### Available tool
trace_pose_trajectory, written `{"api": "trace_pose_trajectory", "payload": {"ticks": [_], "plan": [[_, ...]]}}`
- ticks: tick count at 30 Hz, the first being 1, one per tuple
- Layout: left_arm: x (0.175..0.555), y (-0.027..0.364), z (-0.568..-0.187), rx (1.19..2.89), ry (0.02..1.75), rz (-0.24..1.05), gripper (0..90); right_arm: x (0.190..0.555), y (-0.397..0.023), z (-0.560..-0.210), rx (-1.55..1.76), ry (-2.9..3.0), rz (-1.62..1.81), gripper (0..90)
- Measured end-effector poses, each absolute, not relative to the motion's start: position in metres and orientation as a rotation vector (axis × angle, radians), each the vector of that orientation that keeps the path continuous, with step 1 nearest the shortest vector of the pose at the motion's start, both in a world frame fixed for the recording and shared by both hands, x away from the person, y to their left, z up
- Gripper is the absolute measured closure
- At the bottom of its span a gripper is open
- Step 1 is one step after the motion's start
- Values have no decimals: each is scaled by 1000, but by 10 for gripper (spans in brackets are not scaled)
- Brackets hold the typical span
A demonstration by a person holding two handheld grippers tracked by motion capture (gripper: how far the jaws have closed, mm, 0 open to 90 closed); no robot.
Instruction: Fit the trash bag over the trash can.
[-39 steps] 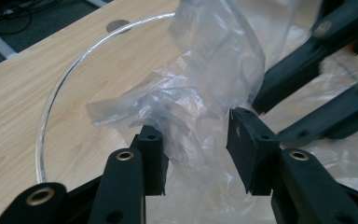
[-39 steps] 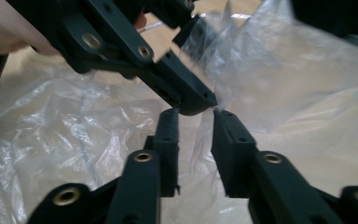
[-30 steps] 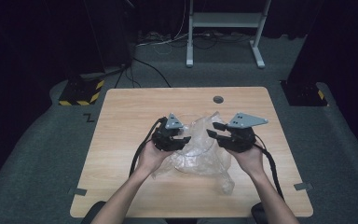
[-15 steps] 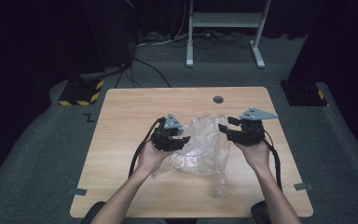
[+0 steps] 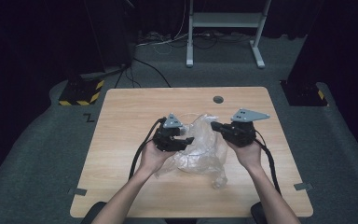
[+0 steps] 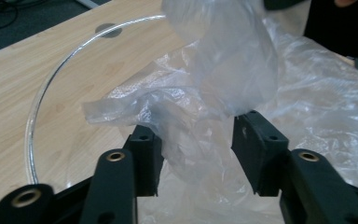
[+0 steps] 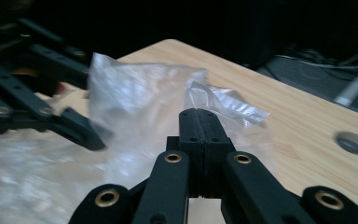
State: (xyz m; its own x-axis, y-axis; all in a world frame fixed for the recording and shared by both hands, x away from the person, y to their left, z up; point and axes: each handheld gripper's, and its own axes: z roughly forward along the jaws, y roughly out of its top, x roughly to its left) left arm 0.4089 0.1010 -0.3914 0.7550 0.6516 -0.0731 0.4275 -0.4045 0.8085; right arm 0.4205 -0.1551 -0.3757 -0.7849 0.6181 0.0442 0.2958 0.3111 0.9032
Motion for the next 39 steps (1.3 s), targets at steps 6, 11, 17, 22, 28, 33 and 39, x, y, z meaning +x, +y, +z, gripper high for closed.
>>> {"api": "trace_pose_trajectory", "payload": {"ticks": [6,11,17,22,28,33,39], "plan": [[401,107,-380,1994,765,360,502,429,-124,-391,758,2447,1349,899],[404,103,-381,1995,767,373,524,435,-118,-399,772,2521,1320,895],[420,91,-385,2024,813,379,577,434,-119,-399,776,2536,1330,740],[424,86,-390,2110,813,457,602,422,-136,-382,758,2437,1389,626],[416,88,-390,2140,787,507,606,415,-170,-369,876,2251,1406,552],[416,91,-390,2120,792,481,604,419,-186,-376,968,2260,1421,505],[414,93,-387,2095,784,445,581,420,-179,-386,915,2339,1424,849]]}}
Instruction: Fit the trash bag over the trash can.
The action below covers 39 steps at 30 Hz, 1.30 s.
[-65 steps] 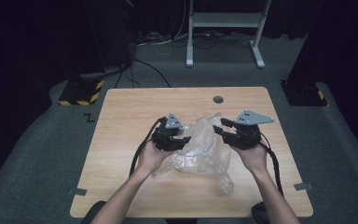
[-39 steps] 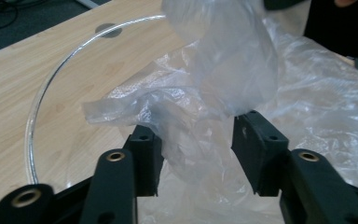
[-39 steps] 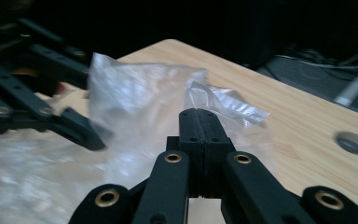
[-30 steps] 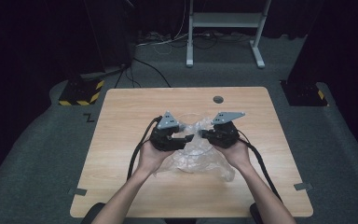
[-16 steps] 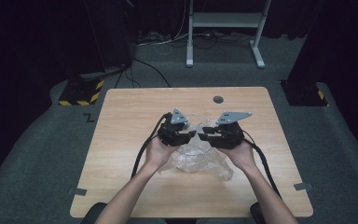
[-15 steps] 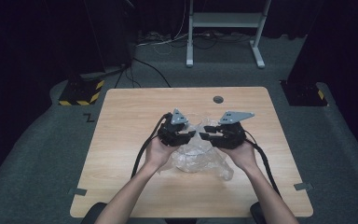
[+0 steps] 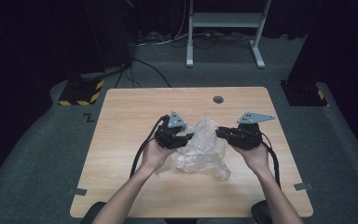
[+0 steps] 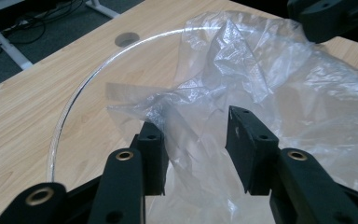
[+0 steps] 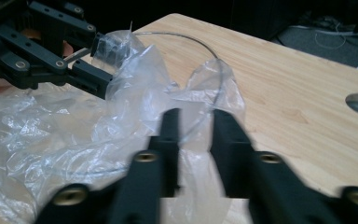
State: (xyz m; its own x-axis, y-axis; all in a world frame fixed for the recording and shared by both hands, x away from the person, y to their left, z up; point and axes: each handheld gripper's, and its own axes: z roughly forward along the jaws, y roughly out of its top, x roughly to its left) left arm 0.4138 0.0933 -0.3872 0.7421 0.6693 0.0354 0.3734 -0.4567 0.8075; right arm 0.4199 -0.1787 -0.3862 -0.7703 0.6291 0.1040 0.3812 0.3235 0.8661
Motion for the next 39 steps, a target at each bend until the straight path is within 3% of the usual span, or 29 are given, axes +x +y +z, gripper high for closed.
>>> {"api": "trace_pose_trajectory", "payload": {"ticks": [2,19,24,29,33,37,39], "plan": [[412,95,-383,2075,785,435,561,419,-174,-384,881,2322,1400,900],[395,104,-379,2012,817,366,546,434,-127,-397,764,2472,1322,900],[393,95,-393,2043,837,388,548,428,-133,-397,771,2415,1403,751],[396,95,-392,2039,846,419,560,410,-158,-374,812,2259,1475,588],[401,94,-392,2048,856,430,561,406,-172,-373,892,2225,1443,543],[402,94,-392,2055,856,429,563,407,-182,-383,969,2247,1408,560],[403,95,-392,2047,851,413,562,409,-183,-389,973,2284,1409,665]]}}
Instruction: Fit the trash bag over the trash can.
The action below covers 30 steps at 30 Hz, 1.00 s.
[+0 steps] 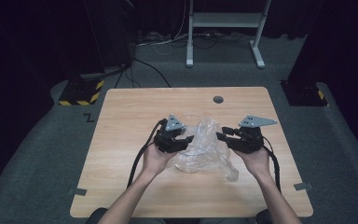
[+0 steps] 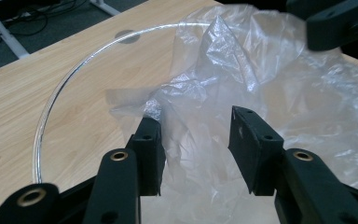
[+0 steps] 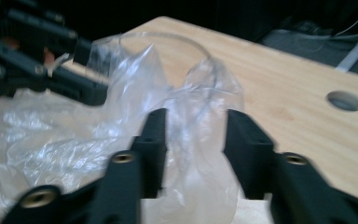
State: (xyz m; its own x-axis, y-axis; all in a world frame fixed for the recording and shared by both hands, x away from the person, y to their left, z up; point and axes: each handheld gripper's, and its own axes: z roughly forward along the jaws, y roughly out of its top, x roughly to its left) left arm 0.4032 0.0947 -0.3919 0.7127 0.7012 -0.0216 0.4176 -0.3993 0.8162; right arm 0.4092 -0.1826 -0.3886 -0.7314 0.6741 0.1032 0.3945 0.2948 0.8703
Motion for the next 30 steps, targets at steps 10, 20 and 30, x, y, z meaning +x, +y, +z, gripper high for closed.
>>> {"api": "trace_pose_trajectory", "payload": {"ticks": [10,20,30], "plan": [[394,107,-383,1981,841,354,525,417,-159,-380,818,2306,1422,900],[379,124,-372,1929,852,361,531,441,-124,-400,797,2498,1246,900],[395,103,-390,2017,849,371,540,427,-133,-388,773,2422,1347,631]]}}
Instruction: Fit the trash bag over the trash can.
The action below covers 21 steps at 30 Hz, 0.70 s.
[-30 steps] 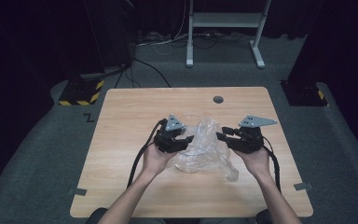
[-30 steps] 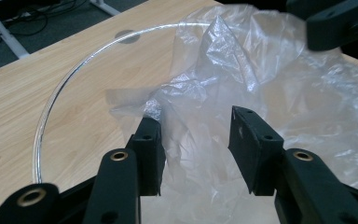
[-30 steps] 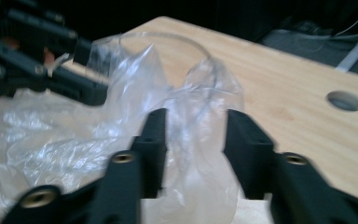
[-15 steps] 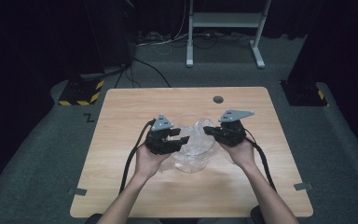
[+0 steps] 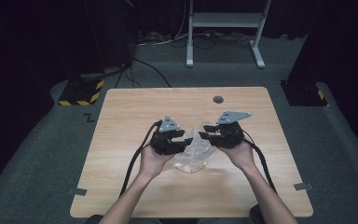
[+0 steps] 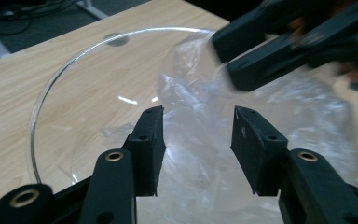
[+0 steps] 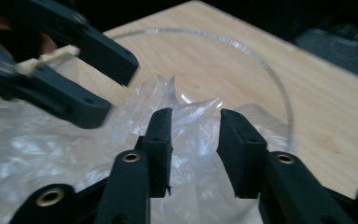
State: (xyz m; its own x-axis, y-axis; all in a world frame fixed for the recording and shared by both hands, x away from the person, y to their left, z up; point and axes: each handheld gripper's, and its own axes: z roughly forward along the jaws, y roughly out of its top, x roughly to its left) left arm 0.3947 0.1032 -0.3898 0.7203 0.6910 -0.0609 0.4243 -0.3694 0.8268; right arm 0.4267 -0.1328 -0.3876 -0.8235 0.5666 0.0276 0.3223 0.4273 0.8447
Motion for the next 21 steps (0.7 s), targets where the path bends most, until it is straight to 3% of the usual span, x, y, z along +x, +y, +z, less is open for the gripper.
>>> {"api": "trace_pose_trajectory", "payload": {"ticks": [6,11,13,17,21], "plan": [[397,99,-389,2030,838,390,557,407,-160,-373,801,2334,1385,589],[400,92,-392,2050,846,404,571,404,-177,-383,877,2341,1368,591],[399,90,-391,2060,838,425,573,406,-179,-387,887,2355,1388,634],[398,92,-389,2038,824,404,568,406,-177,-388,858,2355,1401,875],[387,97,-378,1998,772,368,537,408,-170,-383,828,2324,1417,900]]}}
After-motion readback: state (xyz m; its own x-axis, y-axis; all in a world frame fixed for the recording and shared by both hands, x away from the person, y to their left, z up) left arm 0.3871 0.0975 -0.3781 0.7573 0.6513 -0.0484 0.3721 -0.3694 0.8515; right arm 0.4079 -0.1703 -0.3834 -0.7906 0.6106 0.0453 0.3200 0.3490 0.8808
